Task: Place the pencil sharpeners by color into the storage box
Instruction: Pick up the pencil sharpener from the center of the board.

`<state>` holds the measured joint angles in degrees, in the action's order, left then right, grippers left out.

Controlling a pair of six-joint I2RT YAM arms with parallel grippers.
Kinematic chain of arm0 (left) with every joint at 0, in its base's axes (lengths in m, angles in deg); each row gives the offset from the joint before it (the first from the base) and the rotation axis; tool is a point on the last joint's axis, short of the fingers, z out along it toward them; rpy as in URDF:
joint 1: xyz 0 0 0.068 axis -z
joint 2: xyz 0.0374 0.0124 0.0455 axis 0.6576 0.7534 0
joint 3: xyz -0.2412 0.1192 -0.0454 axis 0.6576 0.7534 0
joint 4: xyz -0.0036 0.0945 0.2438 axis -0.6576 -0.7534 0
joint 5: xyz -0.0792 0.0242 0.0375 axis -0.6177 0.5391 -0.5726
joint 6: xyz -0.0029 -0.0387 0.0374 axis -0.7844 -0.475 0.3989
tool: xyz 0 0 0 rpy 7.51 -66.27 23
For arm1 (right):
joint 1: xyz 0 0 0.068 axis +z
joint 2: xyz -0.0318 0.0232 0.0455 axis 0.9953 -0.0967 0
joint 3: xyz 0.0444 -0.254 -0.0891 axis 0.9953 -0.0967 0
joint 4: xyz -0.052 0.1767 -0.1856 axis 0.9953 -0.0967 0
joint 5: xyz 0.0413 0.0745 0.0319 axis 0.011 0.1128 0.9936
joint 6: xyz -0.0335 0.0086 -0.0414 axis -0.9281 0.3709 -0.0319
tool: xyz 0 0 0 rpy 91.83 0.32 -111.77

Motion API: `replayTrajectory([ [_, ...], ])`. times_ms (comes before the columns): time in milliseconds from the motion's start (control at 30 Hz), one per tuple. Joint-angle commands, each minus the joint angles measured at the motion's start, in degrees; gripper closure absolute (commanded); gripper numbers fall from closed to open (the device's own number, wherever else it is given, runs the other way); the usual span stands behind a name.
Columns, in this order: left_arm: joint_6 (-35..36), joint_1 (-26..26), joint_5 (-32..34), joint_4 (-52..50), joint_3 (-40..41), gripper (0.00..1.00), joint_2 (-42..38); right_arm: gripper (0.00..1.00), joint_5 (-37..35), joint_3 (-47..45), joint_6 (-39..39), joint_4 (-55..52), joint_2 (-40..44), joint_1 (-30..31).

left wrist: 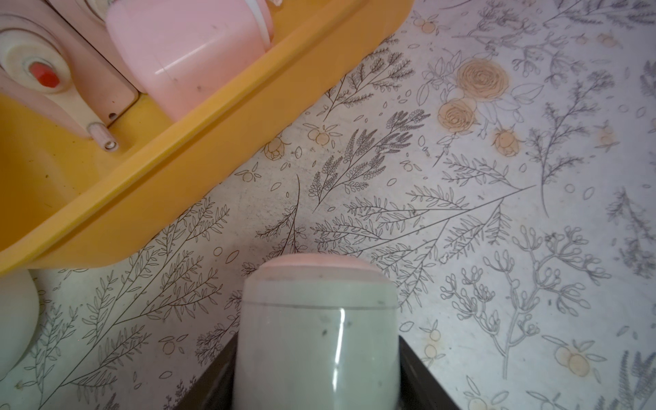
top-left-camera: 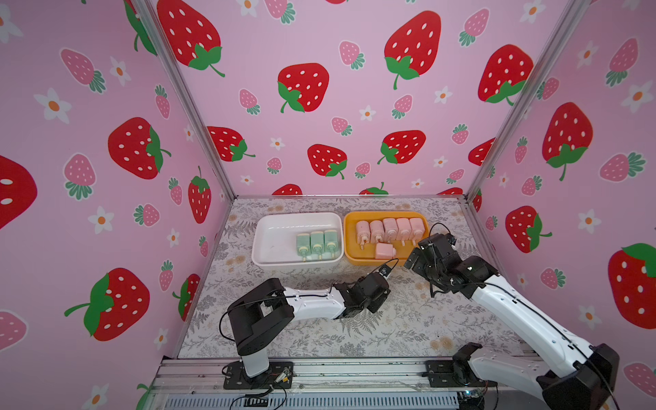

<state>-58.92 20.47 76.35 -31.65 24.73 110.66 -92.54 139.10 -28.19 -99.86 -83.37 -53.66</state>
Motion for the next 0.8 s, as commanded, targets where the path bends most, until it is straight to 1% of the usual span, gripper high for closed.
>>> replayTrajectory([
  [0, -1.8, -0.6, 0.9, -2.4, -1.4, 1.0, -3.2, 0.0, 0.9, -0.4, -9.9, 5.2, 1.1, -0.2],
  [67, -3.6, -1.6, 0.7, -2.9, -0.8, 1.0, -5.3, 0.0, 3.1, -0.3, -14.7, 7.5, 1.1, -0.2],
  [133, -5.3, -2.5, 1.2, -3.7, 0.0, 1.0, -8.0, 0.0, 6.8, -1.1, -20.4, 11.7, 1.2, -0.2],
  [167, -5.8, -3.0, 1.7, -4.2, 0.3, 1.0, -9.1, 0.0, 8.1, -1.7, -22.0, 13.6, 1.3, -0.2],
  [300, -8.2, -5.1, 4.0, -8.1, 1.0, 1.0, -14.1, 0.0, 12.5, -5.8, -30.0, 24.6, 2.3, -0.2],
  [367, -8.8, -6.6, 3.8, -9.9, 1.4, 1.0, -16.7, 0.0, 12.6, -7.8, -32.7, 29.8, 2.0, -0.2],
  [433, -9.2, -8.2, 4.6, -12.0, 1.3, 1.0, -19.0, 0.0, 11.7, -8.9, -34.4, 34.4, 1.2, -0.2],
  [567, -8.7, -12.1, 6.7, -16.4, 0.0, 1.0, -23.3, 0.0, 11.1, -9.4, -34.9, 42.9, -1.6, -0.2],
  [667, -7.4, -15.5, 8.0, -18.9, -1.5, 1.0, -24.9, 0.0, 12.1, -9.3, -34.9, 47.7, -3.5, -0.2],
  [767, -6.3, -18.7, 9.7, -20.5, -2.7, 1.0, -25.6, 0.0, 13.8, -9.4, -35.8, 50.2, -4.8, -0.2],
])
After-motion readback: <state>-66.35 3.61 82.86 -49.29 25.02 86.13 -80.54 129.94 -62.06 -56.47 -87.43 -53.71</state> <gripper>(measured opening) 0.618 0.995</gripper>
